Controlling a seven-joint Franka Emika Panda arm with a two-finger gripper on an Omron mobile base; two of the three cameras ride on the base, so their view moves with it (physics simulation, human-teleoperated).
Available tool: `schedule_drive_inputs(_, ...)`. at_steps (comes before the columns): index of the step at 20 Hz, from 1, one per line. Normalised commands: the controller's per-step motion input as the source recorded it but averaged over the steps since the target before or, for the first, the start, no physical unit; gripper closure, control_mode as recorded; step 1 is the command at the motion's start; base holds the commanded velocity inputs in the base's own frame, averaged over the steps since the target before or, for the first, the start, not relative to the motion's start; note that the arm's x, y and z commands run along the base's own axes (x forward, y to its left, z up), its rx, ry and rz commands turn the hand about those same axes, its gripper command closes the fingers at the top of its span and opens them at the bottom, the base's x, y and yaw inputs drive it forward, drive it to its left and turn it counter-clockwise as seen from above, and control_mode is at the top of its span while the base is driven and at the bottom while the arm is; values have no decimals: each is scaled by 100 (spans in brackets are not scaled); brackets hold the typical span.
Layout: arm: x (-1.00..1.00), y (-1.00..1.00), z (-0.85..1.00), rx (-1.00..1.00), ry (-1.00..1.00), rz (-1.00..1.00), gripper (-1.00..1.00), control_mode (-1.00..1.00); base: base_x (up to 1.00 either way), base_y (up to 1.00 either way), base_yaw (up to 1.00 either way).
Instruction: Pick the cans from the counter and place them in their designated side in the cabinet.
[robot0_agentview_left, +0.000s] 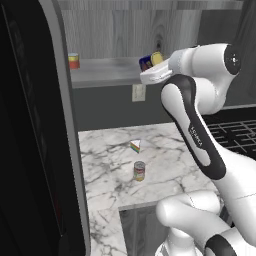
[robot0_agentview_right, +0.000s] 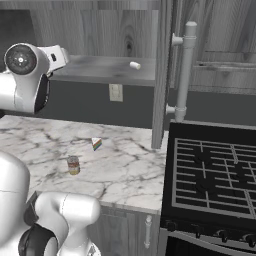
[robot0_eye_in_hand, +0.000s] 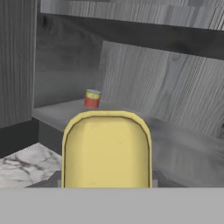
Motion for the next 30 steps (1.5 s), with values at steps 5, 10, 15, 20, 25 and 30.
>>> schedule_drive_inputs(5,22,15,-1,0,4,1,100,-100,0,0,0)
schedule_drive_inputs(10,24,17,-1,0,6,2,100,-100,0,0,0)
schedule_drive_inputs(15,24,13,0,0,5,2,100,-100,0,0,0)
schedule_drive_inputs(20,15,3,-3,0,1,3,100,-100,0,0,0)
schedule_drive_inputs(25,3,0,-10,0,0,0,100,-100,0,0,0)
schedule_drive_inputs(30,2,2,-15,0,-3,0,100,-100,0,0,0)
